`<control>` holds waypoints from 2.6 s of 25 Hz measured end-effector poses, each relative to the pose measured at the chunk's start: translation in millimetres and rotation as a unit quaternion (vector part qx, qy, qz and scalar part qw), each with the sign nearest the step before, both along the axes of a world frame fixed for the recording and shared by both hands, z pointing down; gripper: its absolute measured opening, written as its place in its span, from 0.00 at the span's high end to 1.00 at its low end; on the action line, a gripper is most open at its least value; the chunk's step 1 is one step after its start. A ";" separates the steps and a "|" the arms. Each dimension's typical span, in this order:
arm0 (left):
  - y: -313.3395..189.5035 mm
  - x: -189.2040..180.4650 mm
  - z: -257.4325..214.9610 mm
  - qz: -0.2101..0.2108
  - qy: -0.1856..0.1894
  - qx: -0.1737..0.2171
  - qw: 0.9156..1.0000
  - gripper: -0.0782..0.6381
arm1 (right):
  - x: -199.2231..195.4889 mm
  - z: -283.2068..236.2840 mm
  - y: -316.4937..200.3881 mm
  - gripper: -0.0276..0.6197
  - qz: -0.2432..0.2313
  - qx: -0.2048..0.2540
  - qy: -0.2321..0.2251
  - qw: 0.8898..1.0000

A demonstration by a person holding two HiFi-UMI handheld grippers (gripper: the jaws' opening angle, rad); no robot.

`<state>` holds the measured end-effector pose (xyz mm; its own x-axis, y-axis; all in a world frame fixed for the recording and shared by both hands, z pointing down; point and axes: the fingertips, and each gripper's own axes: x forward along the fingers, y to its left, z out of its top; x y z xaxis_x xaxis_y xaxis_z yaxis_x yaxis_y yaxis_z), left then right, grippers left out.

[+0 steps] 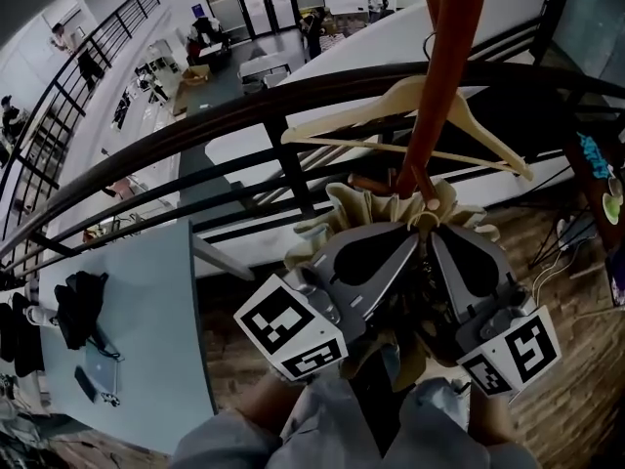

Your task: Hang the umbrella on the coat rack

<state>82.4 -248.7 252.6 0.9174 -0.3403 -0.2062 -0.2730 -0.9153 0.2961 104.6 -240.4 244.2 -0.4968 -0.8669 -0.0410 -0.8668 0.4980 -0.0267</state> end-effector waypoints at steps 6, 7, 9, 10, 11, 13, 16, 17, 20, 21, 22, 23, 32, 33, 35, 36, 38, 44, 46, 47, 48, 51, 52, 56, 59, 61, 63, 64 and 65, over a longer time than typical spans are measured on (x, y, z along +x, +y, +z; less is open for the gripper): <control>-13.5 9.5 -1.6 -0.016 -0.001 -0.001 1.000 0.88 | 10.1 -1.1 -12.5 0.95 -0.009 -0.005 -0.002 1.000; -14.7 9.9 -0.9 -0.019 0.000 -0.003 1.000 0.88 | 10.8 -0.5 -13.6 0.95 -0.010 -0.006 -0.001 1.000; -16.0 9.6 1.3 -0.025 0.001 -0.007 1.000 0.88 | 11.6 1.1 -14.8 0.95 -0.013 -0.010 0.000 1.000; -16.9 9.4 2.1 -0.029 0.001 -0.009 1.000 0.88 | 12.0 1.9 -15.7 0.95 -0.015 -0.011 0.000 1.000; -18.3 9.7 2.7 -0.032 0.001 -0.010 0.999 0.88 | 12.5 2.5 -17.2 0.95 -0.018 -0.012 0.000 1.000; -22.2 12.1 4.2 -0.037 -0.001 -0.013 0.999 0.88 | 14.8 4.0 -21.6 0.95 -0.021 -0.013 0.001 1.000; -27.6 15.7 8.4 -0.039 -0.005 -0.021 0.999 0.88 | 17.6 8.6 -28.5 0.95 -0.023 -0.018 -0.001 1.000; -28.8 16.4 10.3 -0.041 -0.006 -0.024 0.999 0.88 | 17.7 10.8 -30.2 0.95 -0.025 -0.020 -0.001 0.999; -33.5 19.0 15.4 -0.051 -0.012 -0.028 0.998 0.88 | 19.0 16.7 -35.7 0.95 -0.028 -0.026 -0.001 0.999; -35.1 20.0 16.5 -0.054 -0.013 -0.029 0.998 0.88 | 19.6 18.1 -37.8 0.95 -0.029 -0.028 -0.003 0.999; -36.8 20.9 17.3 -0.057 -0.014 -0.031 0.998 0.88 | 20.0 19.4 -40.0 0.95 -0.030 -0.030 -0.004 0.999; -38.2 21.7 18.0 -0.059 -0.015 -0.032 0.998 0.88 | 20.2 20.5 -42.3 0.95 -0.030 -0.032 -0.005 0.999; -51.0 27.9 31.1 -0.071 -0.027 -0.043 0.996 0.88 | 24.8 34.6 -57.1 0.95 -0.021 -0.053 -0.022 0.998; -52.6 29.0 32.8 -0.070 -0.028 -0.044 0.996 0.88 | 25.6 36.4 -59.0 0.95 -0.019 -0.055 -0.023 0.998; -56.0 31.3 36.1 -0.070 -0.032 -0.047 0.996 0.88 | 26.5 40.2 -63.0 0.95 -0.016 -0.060 -0.024 0.998; -57.6 32.3 37.6 -0.071 -0.034 -0.047 0.996 0.88 | 26.8 41.8 -65.0 0.95 -0.015 -0.061 -0.025 0.998; -60.0 33.6 40.0 -0.071 -0.038 -0.049 0.996 0.88 | 27.3 44.4 -68.3 0.95 -0.013 -0.063 -0.027 0.998; -66.3 32.5 45.7 -0.065 -0.037 -0.056 0.996 0.88 | 25.8 50.1 -74.1 0.95 -0.003 -0.062 -0.019 0.998; -67.7 32.4 46.1 -0.062 -0.033 -0.058 0.996 0.88 | 25.6 50.9 -75.3 0.95 -0.005 -0.062 -0.012 0.998; -68.0 32.1 45.8 -0.063 -0.032 -0.056 0.996 0.88 | 25.1 50.8 -75.4 0.95 -0.006 -0.062 -0.008 0.998; -68.2 32.0 45.4 -0.064 -0.034 -0.054 0.996 0.88 | 24.7 50.5 -75.1 0.95 -0.008 -0.061 -0.005 0.998; -68.4 32.1 45.6 -0.067 -0.041 -0.044 0.996 0.88 | 23.9 51.5 -74.2 0.95 -0.012 -0.058 0.002 0.998; -68.5 31.8 45.7 -0.067 -0.040 -0.042 0.996 0.88 | 23.6 52.3 -74.4 0.95 -0.013 -0.057 0.003 0.998; -66.3 29.8 43.4 -0.063 -0.036 -0.036 0.997 0.88 | 22.9 52.1 -74.9 0.95 -0.013 -0.053 0.005 0.999; -64.5 28.6 45.7 -0.065 -0.042 -0.037 0.996 0.87 | 22.3 52.2 -73.7 0.94 -0.016 -0.053 0.004 0.998; -64.2 25.8 46.5 -0.068 -0.042 -0.040 0.996 0.87 | 21.2 51.8 -73.0 0.91 -0.019 -0.052 0.004 0.998; -64.5 21.4 46.7 -0.073 -0.040 -0.042 0.996 0.87 | 19.0 51.4 -71.8 0.87 -0.023 -0.051 0.004 0.998; -64.4 19.1 46.9 -0.076 -0.039 -0.043 0.995 0.87 | 17.7 51.2 -71.0 0.86 -0.024 -0.051 0.004 0.998; -64.0 17.1 47.1 -0.078 -0.040 -0.042 0.995 0.87 | 16.5 51.0 -70.0 0.85 -0.025 -0.049 0.006 0.998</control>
